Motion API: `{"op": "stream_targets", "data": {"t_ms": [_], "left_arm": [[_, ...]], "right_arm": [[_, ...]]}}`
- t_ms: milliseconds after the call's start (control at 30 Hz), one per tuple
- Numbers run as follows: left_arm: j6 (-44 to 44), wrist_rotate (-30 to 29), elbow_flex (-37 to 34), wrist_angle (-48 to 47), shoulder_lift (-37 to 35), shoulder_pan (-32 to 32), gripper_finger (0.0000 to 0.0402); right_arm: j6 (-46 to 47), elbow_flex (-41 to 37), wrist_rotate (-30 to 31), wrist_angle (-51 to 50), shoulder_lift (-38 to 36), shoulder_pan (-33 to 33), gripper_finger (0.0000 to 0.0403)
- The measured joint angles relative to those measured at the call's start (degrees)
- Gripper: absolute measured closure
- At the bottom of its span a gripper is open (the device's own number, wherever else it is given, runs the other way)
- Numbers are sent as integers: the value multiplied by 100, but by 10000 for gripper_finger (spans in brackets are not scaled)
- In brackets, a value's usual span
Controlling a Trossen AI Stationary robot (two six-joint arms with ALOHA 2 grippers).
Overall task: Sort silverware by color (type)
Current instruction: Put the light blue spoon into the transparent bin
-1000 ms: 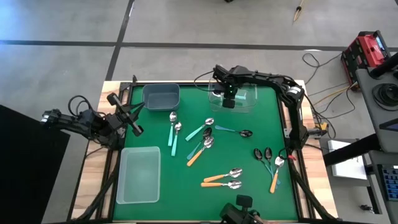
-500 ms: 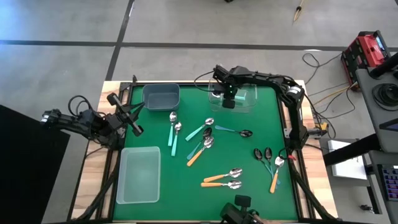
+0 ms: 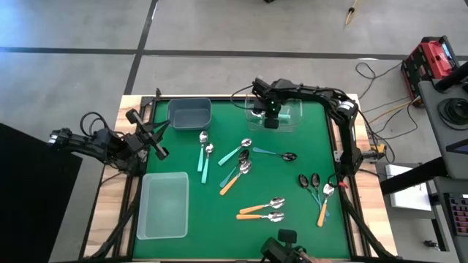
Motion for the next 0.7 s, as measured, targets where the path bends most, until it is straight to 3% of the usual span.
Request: {"op": "stream_targets", "data": {"t_ms": [700], "left_arm": [[0,0,0,0,0,0,401]], "right_arm": [[-101,-54,-2,132,-2,0,369]]}}
